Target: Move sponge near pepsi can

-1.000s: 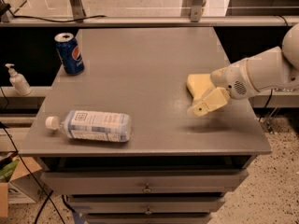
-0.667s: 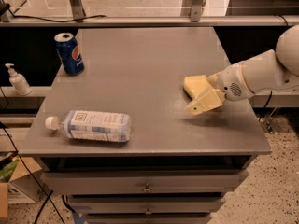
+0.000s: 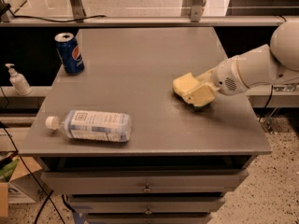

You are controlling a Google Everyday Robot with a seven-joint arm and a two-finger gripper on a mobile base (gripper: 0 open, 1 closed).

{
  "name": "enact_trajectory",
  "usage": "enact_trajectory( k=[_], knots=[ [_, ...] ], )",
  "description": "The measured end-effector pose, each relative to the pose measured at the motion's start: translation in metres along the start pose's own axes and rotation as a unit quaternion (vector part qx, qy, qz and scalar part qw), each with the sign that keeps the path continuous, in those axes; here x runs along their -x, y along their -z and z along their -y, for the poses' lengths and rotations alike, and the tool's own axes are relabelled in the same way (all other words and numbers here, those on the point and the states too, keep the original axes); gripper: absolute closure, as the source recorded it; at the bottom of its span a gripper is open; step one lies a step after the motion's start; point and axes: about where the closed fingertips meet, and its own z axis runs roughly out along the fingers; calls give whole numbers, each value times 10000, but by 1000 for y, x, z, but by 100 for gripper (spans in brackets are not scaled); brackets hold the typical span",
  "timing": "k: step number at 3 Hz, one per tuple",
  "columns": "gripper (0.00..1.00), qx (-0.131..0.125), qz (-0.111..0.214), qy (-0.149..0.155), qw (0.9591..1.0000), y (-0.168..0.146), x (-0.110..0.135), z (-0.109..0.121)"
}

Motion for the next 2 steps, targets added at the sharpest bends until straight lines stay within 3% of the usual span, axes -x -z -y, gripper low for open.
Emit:
enact_trajectory(
  k=[1,2],
  knots=[
    [88,223,340,588,9974,0,53,-12],
    [100,596,845,1309,9860,6,118,-34]
  ],
)
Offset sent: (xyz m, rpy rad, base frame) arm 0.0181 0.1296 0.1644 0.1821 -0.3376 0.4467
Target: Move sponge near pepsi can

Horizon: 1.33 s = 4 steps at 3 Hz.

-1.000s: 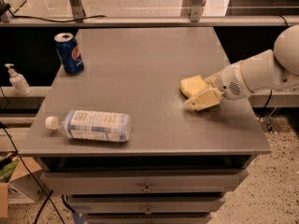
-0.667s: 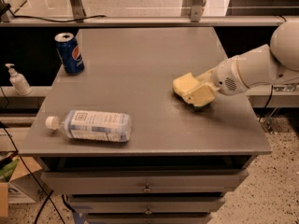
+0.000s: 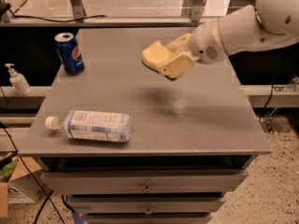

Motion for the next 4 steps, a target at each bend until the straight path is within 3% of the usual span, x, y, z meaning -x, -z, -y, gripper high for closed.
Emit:
enact_trajectory(
  k=[2,4],
  knots=[
    [100,-66,227,2,9997,-6,9,7],
    [100,310,890,398,9948,-106,63,14]
  ],
)
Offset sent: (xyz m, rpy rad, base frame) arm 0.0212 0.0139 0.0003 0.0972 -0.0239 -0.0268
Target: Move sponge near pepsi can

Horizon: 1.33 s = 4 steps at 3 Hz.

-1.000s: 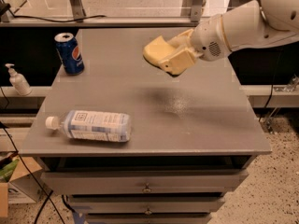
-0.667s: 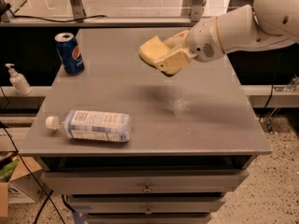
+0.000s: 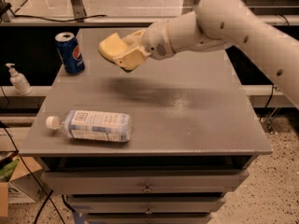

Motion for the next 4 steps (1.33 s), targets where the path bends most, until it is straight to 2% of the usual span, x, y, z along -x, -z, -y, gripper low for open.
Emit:
enact_trajectory(
  k=[1,2,3,4],
  knots=[
    [83,87,-24,103,9999,-55,5,3],
    [59,161,-194,176,9995,-96,4,1],
    [36,115,-289,156,9994,-116,-1,3],
    [12,41,-335,144,9993,-121,-3,4]
  ],
)
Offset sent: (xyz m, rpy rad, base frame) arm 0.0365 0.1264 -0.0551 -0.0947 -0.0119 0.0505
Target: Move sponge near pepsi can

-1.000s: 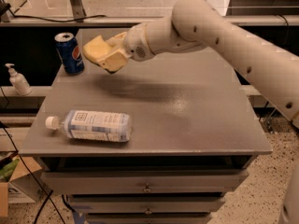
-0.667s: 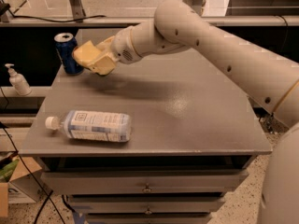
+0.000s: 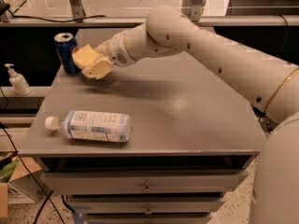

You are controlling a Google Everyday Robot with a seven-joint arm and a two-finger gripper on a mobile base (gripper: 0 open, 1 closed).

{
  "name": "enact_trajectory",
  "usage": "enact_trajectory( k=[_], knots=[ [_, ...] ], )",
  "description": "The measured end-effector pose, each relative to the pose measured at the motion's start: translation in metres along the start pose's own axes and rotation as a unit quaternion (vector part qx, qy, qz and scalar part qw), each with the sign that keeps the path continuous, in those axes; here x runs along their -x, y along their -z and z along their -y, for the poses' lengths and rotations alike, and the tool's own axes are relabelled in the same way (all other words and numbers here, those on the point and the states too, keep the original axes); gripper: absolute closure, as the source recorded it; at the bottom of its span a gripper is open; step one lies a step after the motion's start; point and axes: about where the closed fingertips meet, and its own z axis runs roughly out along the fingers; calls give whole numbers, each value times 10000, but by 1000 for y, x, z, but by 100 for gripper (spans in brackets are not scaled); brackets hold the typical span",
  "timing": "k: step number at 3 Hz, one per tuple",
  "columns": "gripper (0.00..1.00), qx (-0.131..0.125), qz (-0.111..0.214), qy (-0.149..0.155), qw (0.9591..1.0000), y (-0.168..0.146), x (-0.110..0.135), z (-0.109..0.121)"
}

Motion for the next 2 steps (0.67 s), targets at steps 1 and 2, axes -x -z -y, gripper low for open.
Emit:
enact_trajectory(
  k=[1,2],
  knots=[
    [0,22,4,3,10000,-2,1,-1],
    [0,23,4,4,10000,-2,1,-1]
  ],
)
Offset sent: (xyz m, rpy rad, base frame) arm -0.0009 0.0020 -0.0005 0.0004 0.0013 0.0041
